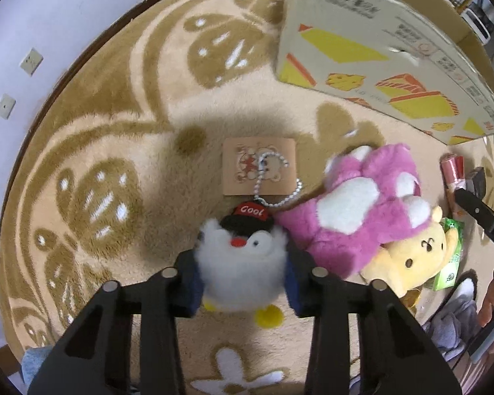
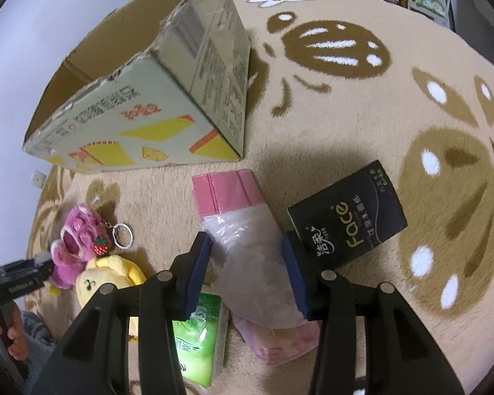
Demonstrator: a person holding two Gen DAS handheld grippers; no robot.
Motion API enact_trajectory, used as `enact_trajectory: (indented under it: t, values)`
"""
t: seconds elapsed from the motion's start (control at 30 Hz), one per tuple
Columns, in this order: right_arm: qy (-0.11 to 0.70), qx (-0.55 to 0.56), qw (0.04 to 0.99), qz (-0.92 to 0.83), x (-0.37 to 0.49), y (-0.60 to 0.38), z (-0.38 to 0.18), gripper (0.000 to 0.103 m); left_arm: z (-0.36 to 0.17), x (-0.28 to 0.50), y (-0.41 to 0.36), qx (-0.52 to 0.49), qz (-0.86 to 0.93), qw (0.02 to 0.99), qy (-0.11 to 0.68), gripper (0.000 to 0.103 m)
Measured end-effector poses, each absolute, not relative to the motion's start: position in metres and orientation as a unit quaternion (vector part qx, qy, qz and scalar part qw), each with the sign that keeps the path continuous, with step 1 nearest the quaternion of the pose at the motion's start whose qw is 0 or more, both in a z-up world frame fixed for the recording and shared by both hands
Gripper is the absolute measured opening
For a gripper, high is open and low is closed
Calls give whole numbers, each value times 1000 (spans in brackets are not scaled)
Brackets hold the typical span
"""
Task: Organize soft objects
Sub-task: 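Grasp the white penguin plush with the left tool while the right tool grasps the plastic bag roll, then lift the penguin and bag roll over the box and release both inside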
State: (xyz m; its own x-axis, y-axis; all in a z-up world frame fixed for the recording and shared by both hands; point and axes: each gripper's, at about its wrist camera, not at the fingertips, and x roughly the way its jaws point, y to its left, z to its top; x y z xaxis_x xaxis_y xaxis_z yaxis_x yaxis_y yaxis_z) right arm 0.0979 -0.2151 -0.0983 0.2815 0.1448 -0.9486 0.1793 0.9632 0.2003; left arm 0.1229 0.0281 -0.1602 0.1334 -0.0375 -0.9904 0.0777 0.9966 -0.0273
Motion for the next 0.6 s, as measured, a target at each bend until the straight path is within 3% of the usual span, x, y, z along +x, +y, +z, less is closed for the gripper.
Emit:
enact_trajectory:
  t: [0.2, 0.37, 0.6]
  values:
    - [603, 124, 788, -6, 93, -208, -97, 47, -148, 118, 23, 33, -31, 770, 636, 31]
    - [623, 117, 773, -3, 95, -202, -109, 57, -138, 119, 29, 31, -25, 782, 622, 31]
    - [616, 74, 784, -18, 93, -192, -109, 46, -119, 108, 22, 35, -25, 801, 597, 31]
